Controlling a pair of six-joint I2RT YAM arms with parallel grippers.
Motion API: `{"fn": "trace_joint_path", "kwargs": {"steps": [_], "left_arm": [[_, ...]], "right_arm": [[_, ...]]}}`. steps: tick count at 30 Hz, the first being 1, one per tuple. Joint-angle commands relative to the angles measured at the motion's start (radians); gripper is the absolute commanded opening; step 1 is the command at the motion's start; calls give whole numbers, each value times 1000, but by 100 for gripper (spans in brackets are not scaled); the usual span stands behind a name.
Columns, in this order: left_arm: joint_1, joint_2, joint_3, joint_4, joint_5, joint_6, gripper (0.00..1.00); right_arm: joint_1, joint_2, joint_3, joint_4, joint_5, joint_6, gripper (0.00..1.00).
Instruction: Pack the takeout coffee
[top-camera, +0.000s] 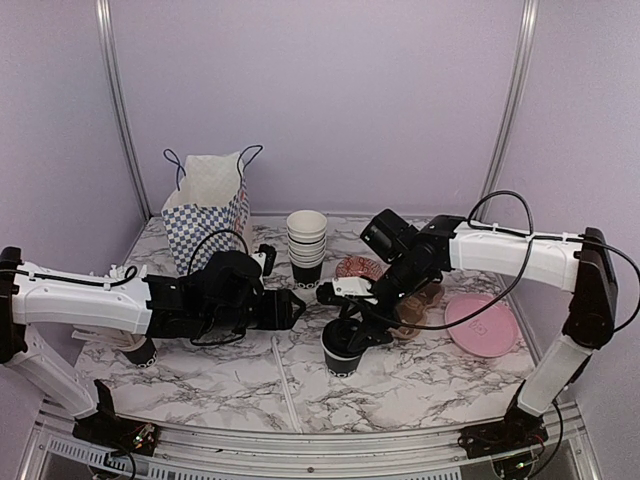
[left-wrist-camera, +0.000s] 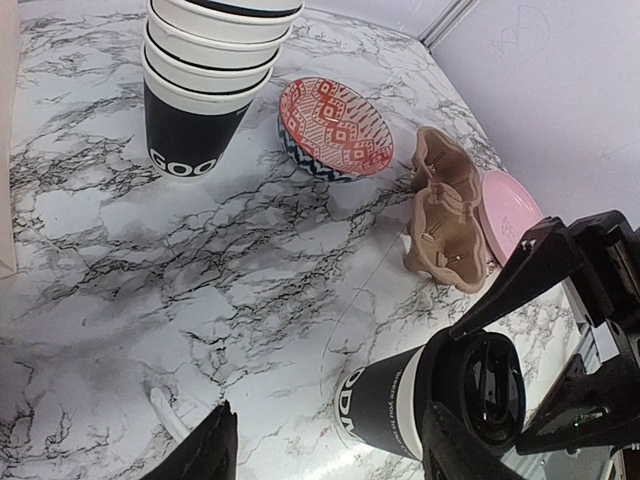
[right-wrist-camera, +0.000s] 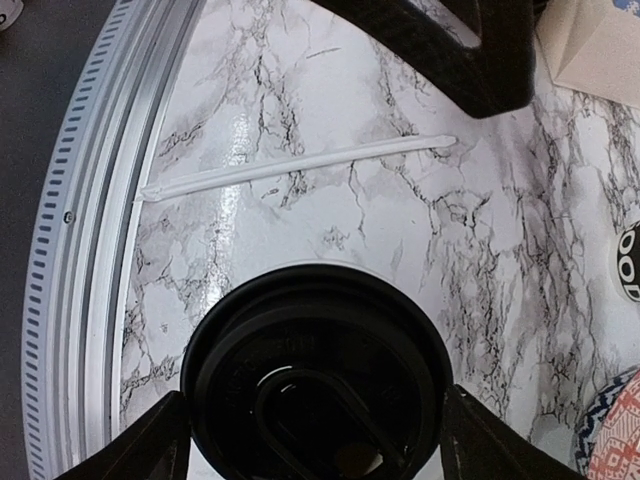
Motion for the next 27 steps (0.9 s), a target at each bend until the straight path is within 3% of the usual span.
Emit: {"fn": "trace_joint_path", "kwargs": {"steps": [1,23,27], "left_arm": [[-3,-13,-5,-12,-15,10,64],[-4,-19,-23,-4,-13,14,64],[-4,-18,-25,-5,-12,15,64]], "right_arm": [[12,21,12,-7,15,3,81],[29,-16,86,-101,53,30,66],[8,-31,84,-123,-80,28,67]]}}
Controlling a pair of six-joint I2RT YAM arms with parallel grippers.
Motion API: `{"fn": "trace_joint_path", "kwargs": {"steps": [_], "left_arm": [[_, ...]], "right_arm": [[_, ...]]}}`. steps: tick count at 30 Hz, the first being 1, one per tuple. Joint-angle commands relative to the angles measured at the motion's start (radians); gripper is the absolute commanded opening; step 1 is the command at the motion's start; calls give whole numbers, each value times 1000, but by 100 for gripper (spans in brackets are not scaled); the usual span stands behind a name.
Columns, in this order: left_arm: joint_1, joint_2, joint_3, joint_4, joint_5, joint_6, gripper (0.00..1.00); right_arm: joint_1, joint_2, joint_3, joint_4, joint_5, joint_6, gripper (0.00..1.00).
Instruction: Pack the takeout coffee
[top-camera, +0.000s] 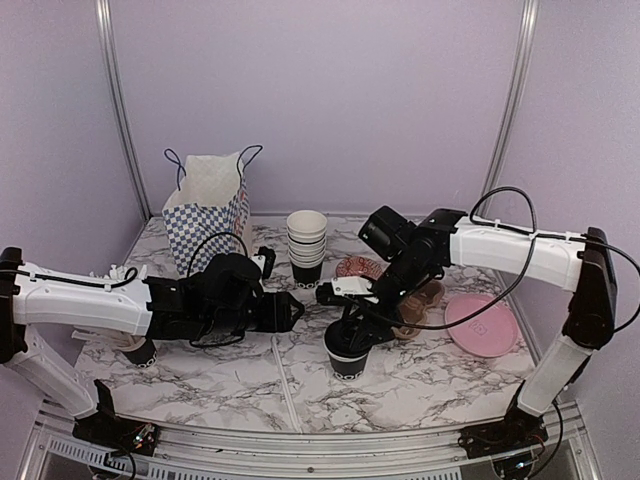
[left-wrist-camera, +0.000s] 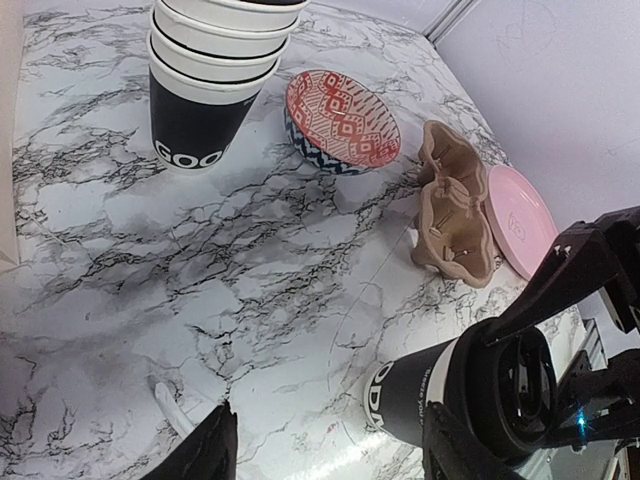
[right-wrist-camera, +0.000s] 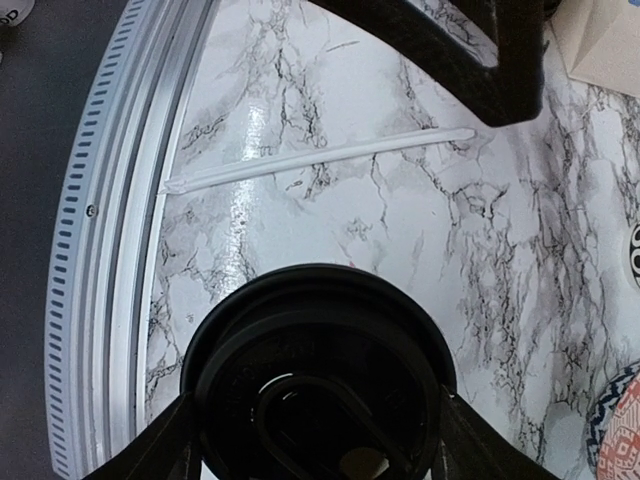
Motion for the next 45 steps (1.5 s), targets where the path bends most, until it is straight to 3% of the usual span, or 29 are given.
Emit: {"fn": "trace_joint_path", "kwargs": {"steps": [1,5,10,13,15,18,22,24,27,28,30,33,37,45], "left_arm": [[-4,-17,-12,-6,-11,15,64],[-4,-5,-8,-3,-4,18,64],[-3,12,-3,-1,14,22,64],[-4,16,-3,0,15,22,64],[-4,17,-4,2,22,23,64],[-4,18,-6,9,34,31,64],[-4,19,-7,13,35,49,63],[-3,16,-12,15,29,60,63],[-4,5,-29,34,30,78,64],[-5,-1,-39,46,35,89,64],[-16,-23,-78,115,50,151,65],[-81,-71,-206,305,14,337,68],[-153,-45,-345,581,-38,581,75],[-185,172,-232,711,-9,693,79]], "right_arm": [[-12,-42,23,-23,-106,22,67],[-36,-66,7,-10,-162,23,67],[-31,-114,-65,97,-20,71,67],[-103,-131,-70,81,-300,74,70],[-111,-127,-69,101,-271,100,68],[-158,-115,-44,73,-358,93,69],[-98,-120,-99,160,-99,119,66],[-106,-119,-112,162,-164,129,67],[-74,-109,-121,203,-1,170,66],[-91,-103,-106,179,-74,170,68],[-193,-78,-61,120,-376,173,69],[-206,-69,-43,144,-250,168,66],[-222,-69,-60,156,-343,173,66],[-220,-111,-79,142,-398,169,66]]}}
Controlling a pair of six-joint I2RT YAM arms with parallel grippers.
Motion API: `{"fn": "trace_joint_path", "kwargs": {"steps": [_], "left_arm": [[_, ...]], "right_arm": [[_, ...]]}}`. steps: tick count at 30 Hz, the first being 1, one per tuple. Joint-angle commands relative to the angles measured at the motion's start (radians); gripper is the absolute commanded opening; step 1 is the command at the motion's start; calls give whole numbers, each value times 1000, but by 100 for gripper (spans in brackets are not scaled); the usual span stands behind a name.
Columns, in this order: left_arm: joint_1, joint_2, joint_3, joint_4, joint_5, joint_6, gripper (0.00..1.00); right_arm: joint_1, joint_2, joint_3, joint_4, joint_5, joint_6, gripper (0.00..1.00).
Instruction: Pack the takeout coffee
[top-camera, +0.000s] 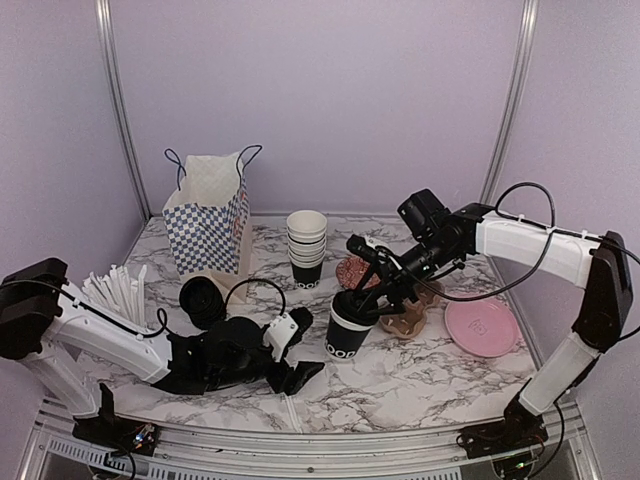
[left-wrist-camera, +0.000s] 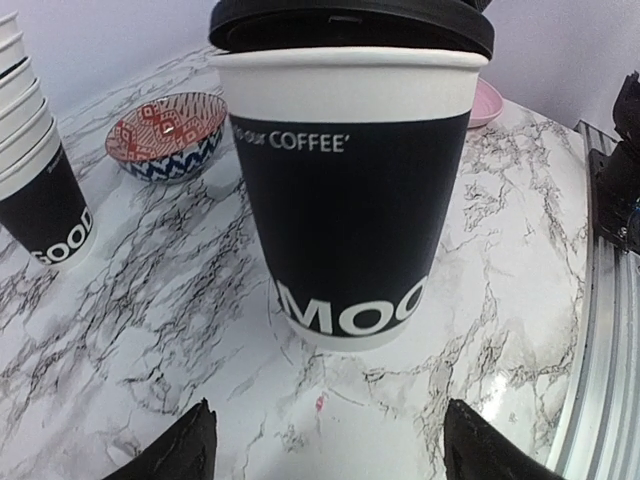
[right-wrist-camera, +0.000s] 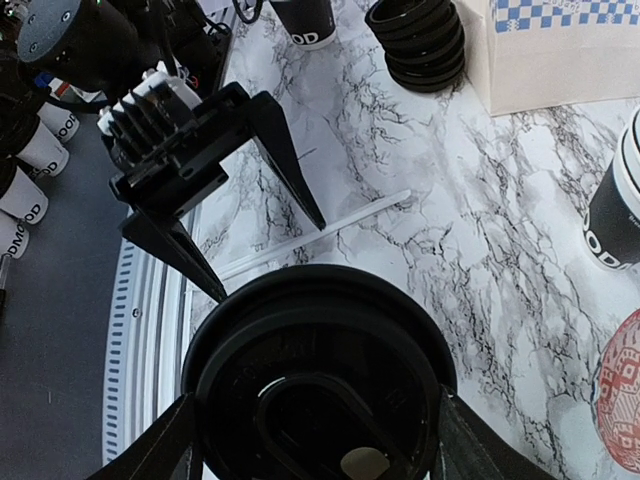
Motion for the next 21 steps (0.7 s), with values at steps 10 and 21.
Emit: {"fn": "trace_joint_path", "kwargs": {"steps": [10,21], "left_arm": [[-13,196,163,224,-3,121,99],[-13,263,195,282,59,134,86]], "right_arm": [[17,-88,-11,-10,-98,4,67],[19,-90,-12,-17,-114,4,67]]}}
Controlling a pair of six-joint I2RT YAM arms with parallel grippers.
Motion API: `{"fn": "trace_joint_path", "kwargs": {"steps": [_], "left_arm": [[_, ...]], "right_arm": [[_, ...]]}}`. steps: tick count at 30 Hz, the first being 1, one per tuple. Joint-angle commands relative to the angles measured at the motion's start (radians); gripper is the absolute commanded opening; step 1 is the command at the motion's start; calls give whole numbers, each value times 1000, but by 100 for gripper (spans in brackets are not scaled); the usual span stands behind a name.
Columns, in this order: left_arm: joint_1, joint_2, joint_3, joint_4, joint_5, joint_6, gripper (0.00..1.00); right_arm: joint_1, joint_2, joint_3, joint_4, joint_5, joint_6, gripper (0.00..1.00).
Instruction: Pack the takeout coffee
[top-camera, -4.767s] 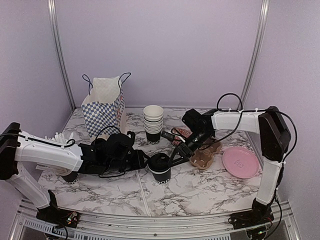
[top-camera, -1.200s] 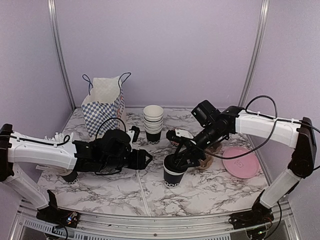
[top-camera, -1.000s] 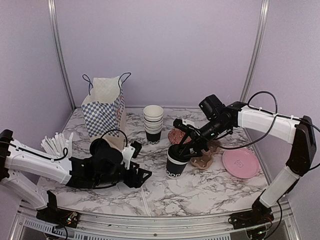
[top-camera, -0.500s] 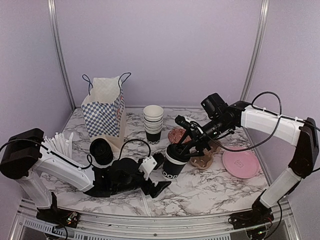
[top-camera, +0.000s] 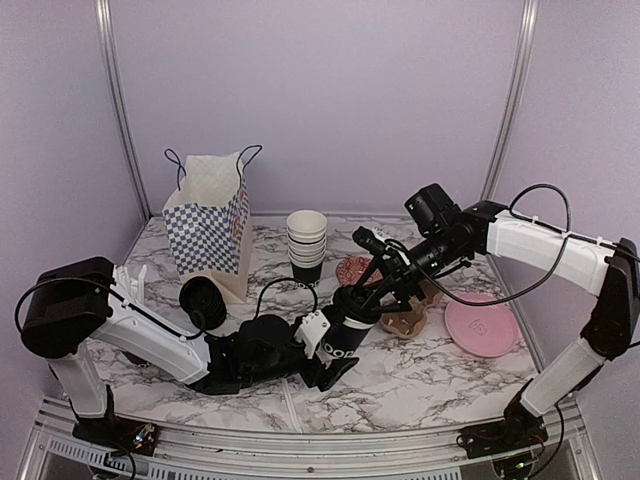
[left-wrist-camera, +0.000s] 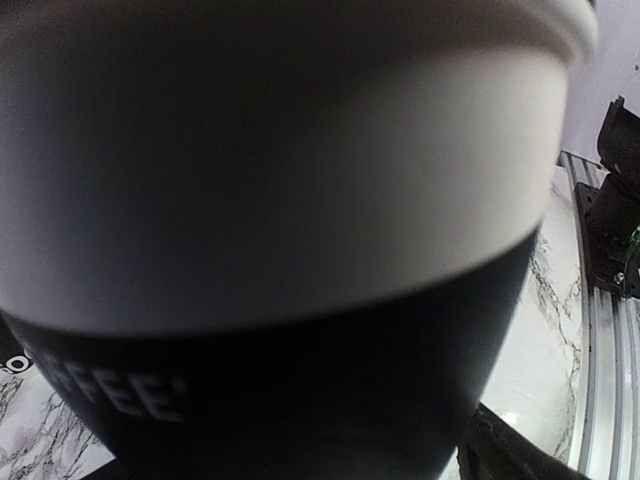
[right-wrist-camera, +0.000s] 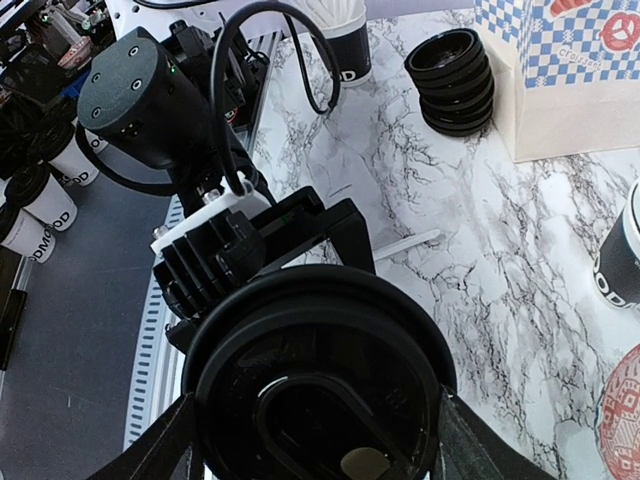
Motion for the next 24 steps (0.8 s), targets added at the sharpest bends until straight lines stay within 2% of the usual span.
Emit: {"fn": "trace_joint_path", "kwargs": {"steps": [1,11,18,24], "left_arm": [[-3,8,13,56,29,24,85],[6,0,-19,55,31,28,68],[8,-35,-63,15,136,31,66],[9,-49,-65,-17,173,31,68]], "right_arm": [[7,-24,-3,-15,-26,5,67],[8,-17,38,-102,-39,-41,67],[8,-4,101,-255,16,-182,67],[25,19,101,-291,41,-212,67]]}}
